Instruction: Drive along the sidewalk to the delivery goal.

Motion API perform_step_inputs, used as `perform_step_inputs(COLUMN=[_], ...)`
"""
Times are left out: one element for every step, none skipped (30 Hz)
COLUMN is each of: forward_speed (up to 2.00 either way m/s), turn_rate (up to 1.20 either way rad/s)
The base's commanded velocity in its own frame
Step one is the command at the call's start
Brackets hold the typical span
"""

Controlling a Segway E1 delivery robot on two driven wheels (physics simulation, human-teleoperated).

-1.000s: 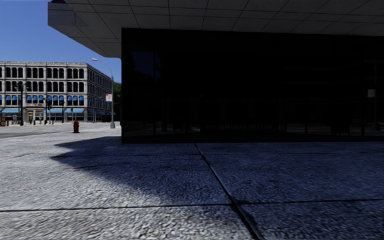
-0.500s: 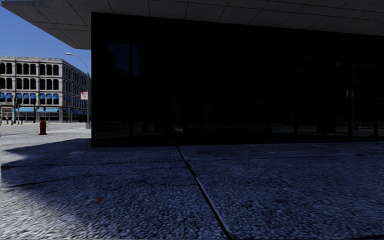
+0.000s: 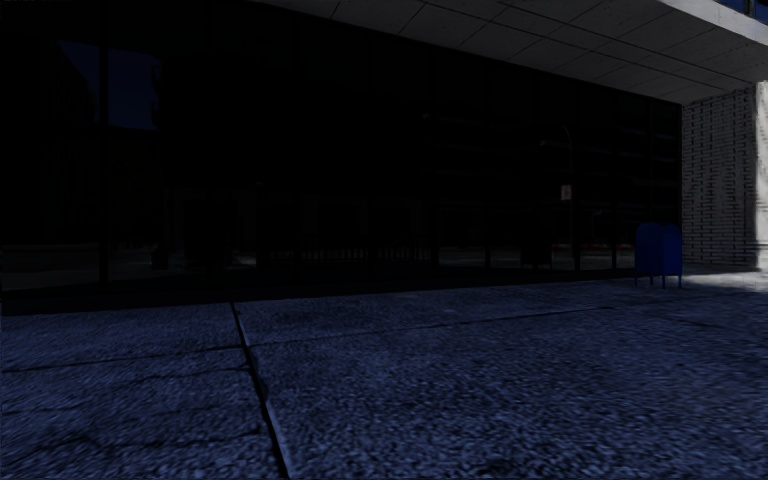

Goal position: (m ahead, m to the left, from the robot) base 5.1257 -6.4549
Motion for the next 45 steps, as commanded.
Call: perform_step_inputs(forward_speed=[1.39,1.39,1.39,1.39,1.39,1.39,1.39,1.39,1.39,1.39,1.39,1.39,1.39,1.39,1.39,1.39,1.39,1.39,1.39,1.39,1.39,1.39,1.39,1.39,1.39,1.39,1.39,1.39,1.39,1.39,1.39,1.39,1.39,1.39,1.39,1.39,1.39,1.39,1.39,1.39,1.39,1.39,1.39,1.39,1.39], turn_rate=[-0.72,-0.72,-0.73,-0.73,-0.73,-0.78,-0.78,-0.87,-0.9,-0.91,-0.9,-0.9,-0.87,-0.84,-0.83,-0.81,-0.81,-0.78,-0.74,-0.71,-0.71,-0.71,-0.71,-0.7,-0.7,-0.7,-0.7,-0.7,-0.7,-0.7,-0.69,-0.67,-0.65,-0.65,-0.65,-0.64,-0.64,-0.64,-0.64,-0.64,-0.64,-0.64,-0.64,-0.64,-0.64])
